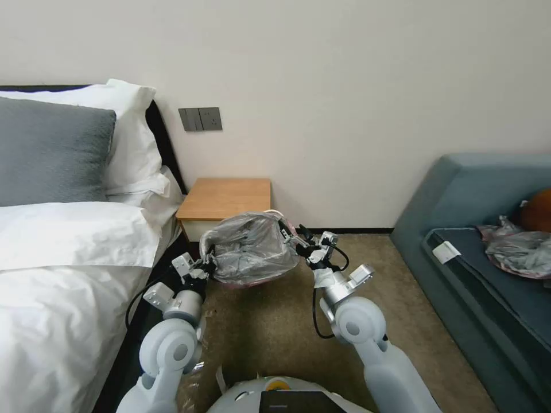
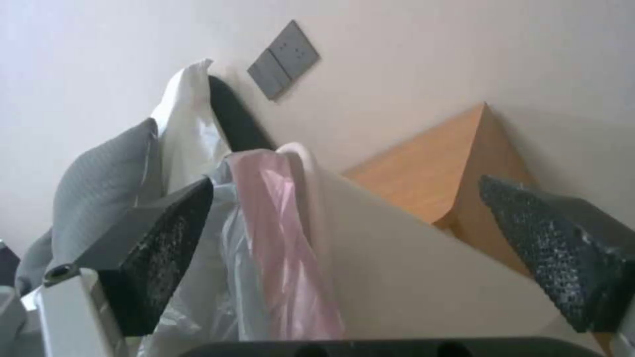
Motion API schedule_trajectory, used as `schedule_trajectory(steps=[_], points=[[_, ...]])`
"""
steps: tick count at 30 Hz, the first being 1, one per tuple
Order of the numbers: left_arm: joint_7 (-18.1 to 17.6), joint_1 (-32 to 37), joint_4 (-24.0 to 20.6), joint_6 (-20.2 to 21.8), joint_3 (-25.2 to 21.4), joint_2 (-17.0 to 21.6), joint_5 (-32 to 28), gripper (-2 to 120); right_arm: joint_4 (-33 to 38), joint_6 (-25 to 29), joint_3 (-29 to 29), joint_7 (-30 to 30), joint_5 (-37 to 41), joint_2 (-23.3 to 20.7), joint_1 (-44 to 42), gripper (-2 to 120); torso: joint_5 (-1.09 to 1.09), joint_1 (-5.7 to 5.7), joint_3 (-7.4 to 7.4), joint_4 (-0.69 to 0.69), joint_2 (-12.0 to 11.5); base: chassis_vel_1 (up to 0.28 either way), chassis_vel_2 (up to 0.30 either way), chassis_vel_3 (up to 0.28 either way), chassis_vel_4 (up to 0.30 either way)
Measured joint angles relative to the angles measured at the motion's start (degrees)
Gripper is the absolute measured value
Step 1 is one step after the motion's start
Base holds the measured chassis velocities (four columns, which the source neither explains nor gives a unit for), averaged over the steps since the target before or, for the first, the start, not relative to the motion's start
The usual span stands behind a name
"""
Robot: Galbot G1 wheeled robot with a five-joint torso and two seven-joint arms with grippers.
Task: Pick up the garbage bag from the table and place it over the trash can.
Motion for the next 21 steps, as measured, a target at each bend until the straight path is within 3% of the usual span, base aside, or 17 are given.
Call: schedule_trajectory(steps=[7,16,21], points=[[0.2,0.1,-0.1,0.0,0.0,-0.3,-0.5,3,0.3,0.2,0.2,0.4,1.1,-1.1,-0.1,96,0.0,-0.01,0.0,0.0,0.0,0.0,0.0,0.0,0.0],[0.3,0.1,0.0,0.1,0.5,-0.5,-0.6,3,1.3,0.7,0.6,0.7,1.7,-2.6,-0.7,59,0.0,-0.01,0.0,0.0,0.0,0.0,0.0,0.0,0.0],[0.3,0.0,0.1,0.1,0.6,-0.5,-0.6,3,1.2,0.7,0.6,0.7,2.3,-2.7,-0.6,51,0.0,-0.01,0.0,0.0,0.0,0.0,0.0,0.0,0.0]])
